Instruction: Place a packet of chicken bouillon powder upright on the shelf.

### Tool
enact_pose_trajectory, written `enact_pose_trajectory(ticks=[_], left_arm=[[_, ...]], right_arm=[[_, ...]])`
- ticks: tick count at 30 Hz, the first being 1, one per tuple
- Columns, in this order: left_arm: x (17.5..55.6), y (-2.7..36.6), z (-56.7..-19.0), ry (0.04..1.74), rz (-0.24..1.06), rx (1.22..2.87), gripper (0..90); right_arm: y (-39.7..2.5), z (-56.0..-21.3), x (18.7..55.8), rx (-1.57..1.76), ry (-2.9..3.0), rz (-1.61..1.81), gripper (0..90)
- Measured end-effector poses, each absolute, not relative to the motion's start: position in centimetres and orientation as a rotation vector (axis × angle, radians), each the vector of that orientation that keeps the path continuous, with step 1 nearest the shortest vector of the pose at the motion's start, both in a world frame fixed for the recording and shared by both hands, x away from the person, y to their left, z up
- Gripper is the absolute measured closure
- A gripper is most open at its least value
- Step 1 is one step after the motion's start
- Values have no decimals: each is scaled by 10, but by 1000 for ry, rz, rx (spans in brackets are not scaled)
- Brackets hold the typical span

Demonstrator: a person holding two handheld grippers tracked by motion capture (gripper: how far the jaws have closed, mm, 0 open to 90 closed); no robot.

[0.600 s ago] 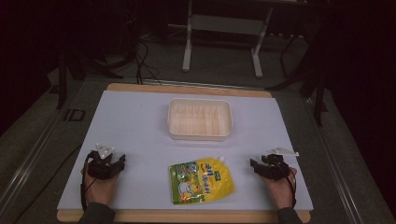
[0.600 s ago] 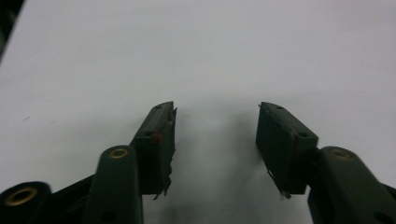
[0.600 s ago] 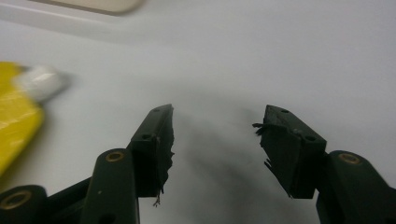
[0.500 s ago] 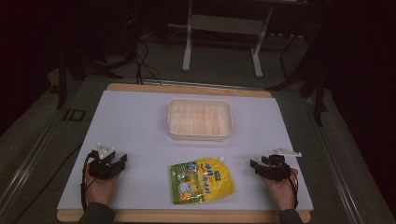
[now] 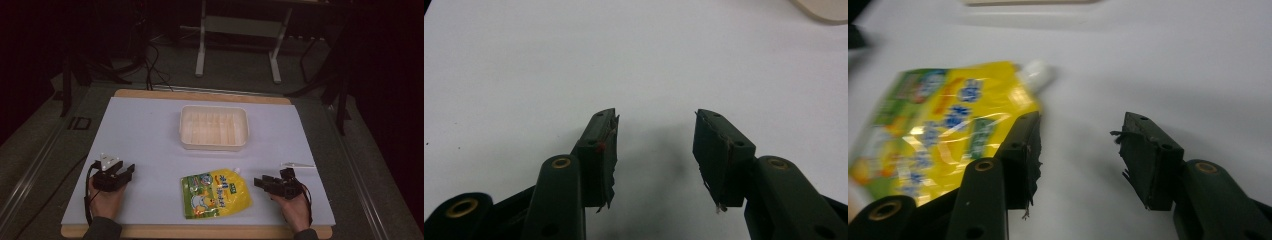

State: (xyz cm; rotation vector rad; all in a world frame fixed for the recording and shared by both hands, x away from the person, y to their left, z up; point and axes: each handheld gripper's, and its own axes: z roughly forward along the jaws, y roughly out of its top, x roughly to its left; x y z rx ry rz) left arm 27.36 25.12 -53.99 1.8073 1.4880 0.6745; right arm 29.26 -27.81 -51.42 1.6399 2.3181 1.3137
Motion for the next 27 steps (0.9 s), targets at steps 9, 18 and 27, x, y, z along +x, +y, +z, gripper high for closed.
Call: enact_pose_trajectory(ticks=[9, 18, 27], left_arm=[[274, 251, -540, 1485, 672, 1808, 509], [274, 251, -540, 1483, 670, 1808, 508], [274, 250, -540, 1481, 672, 1809, 507]], right_arm=[[-257, -520, 285, 1601, 2424, 1301, 513], [-242, -527, 278, 1612, 2515, 1312, 519], [-238, -533, 271, 1703, 2538, 1405, 526]])
